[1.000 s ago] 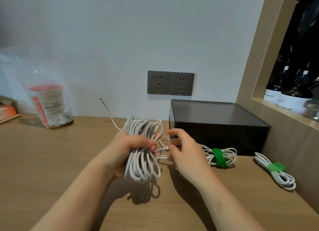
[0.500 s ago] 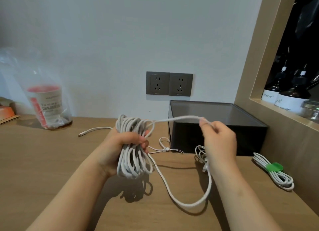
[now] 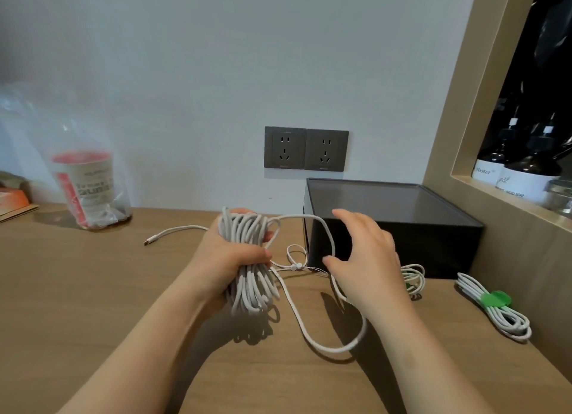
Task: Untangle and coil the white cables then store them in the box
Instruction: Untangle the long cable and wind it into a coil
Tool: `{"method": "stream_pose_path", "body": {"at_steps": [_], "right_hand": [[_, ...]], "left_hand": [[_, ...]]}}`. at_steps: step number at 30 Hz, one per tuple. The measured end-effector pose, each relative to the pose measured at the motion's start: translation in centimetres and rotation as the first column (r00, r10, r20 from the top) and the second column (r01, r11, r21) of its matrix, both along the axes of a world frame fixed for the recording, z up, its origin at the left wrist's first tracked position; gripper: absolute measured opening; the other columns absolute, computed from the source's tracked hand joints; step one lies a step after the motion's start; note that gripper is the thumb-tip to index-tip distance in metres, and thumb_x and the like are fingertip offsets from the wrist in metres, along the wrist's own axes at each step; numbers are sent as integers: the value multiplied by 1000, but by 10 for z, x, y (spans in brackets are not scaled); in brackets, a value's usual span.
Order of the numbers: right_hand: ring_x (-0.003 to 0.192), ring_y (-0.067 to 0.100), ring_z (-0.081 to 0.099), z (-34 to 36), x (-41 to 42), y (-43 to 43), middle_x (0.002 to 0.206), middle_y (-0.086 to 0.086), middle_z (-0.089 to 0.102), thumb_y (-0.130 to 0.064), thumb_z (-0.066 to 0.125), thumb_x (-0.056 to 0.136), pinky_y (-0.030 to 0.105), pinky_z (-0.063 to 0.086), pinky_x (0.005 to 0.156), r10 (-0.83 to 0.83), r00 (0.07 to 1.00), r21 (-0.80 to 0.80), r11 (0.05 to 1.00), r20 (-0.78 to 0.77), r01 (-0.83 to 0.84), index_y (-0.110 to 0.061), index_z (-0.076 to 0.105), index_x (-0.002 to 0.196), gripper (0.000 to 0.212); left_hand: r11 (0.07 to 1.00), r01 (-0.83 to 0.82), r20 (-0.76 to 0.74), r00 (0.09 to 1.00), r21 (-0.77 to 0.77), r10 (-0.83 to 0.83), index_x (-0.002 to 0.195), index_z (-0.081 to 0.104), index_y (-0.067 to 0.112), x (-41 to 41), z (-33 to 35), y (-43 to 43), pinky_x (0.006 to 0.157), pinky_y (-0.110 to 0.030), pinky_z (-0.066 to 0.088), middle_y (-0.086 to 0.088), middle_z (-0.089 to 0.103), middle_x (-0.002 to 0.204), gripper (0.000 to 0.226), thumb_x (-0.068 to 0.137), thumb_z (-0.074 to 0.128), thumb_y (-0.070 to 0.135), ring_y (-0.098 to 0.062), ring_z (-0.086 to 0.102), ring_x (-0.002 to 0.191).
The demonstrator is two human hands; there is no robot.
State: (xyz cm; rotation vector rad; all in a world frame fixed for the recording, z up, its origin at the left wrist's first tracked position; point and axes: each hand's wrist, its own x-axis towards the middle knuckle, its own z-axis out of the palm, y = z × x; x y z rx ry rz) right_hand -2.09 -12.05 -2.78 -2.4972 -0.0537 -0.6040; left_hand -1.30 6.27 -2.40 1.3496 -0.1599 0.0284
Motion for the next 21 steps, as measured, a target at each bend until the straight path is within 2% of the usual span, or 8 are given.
{"method": "stream_pose_path", "body": {"at_steps": [3,6,8,11,15,17,19,21], "right_hand": [[137,12,12,5,-6,9,151,-15,19,-31,56,90,37,18,111,101,994,-38,994,31,-100,-41,26,141,60],[131,12,27,-1,-3,14,132,-16,42,-31,50,94,38,25,108,166,986,26,986,4,-166,-37,45,126,33],[110,14,46,-3,-1,13,100,-16,53,-29,48,95,30,42,89,180,982,185,965,53,-187,-30,55,100,9],[83,17,53,-1,-2,11,76,-5,56,-30,52,93,27,42,66,175,979,335,921,102,-199,-20,56,78,19],[63,25,55,-1,1,7,59,0,55,-34,53,92,42,52,65,135,987,531,832,83,-158,-13,61,75,28],[51,15,46,-1,5,4,46,-11,47,-30,55,92,35,46,51,128,987,649,744,93,-157,-17,62,73,23],[43,2,42,1,4,5,43,-16,45,-26,52,94,20,36,44,177,979,729,657,99,-193,-23,62,80,18],[48,-1,44,1,1,10,52,-18,49,-28,46,97,13,32,48,226,968,699,674,112,-238,-27,63,92,18]], "left_hand": [[988,142,2,990,56,-142,101,52,6,-6,2,-3,54,-33,56,-4,67,68,45,67,64,-21,-22,64,59],[967,245,6,969,68,-246,96,53,5,-9,4,-3,55,-33,57,-5,66,66,44,56,64,-9,-23,65,59],[972,232,7,972,34,-233,91,54,5,-8,3,-2,53,-33,56,-7,64,65,39,55,63,-8,-24,64,57],[982,183,28,983,-37,-182,77,59,6,-6,2,-2,50,-31,54,-13,60,63,27,53,63,-7,-25,62,54],[962,115,-35,991,-247,-128,73,57,0,-1,2,3,45,-26,52,-14,56,59,20,54,59,-5,-21,59,47],[943,84,-55,993,-322,-107,74,57,1,2,2,6,46,-25,52,-12,54,59,17,60,58,-9,-19,59,47],[953,18,-39,999,-301,-31,77,60,2,3,0,6,47,-25,53,-12,55,58,19,72,53,-15,-19,59,48],[966,-20,-19,1000,-259,15,83,62,0,2,-1,3,47,-26,53,-12,55,57,23,77,48,-18,-19,59,47]]}}
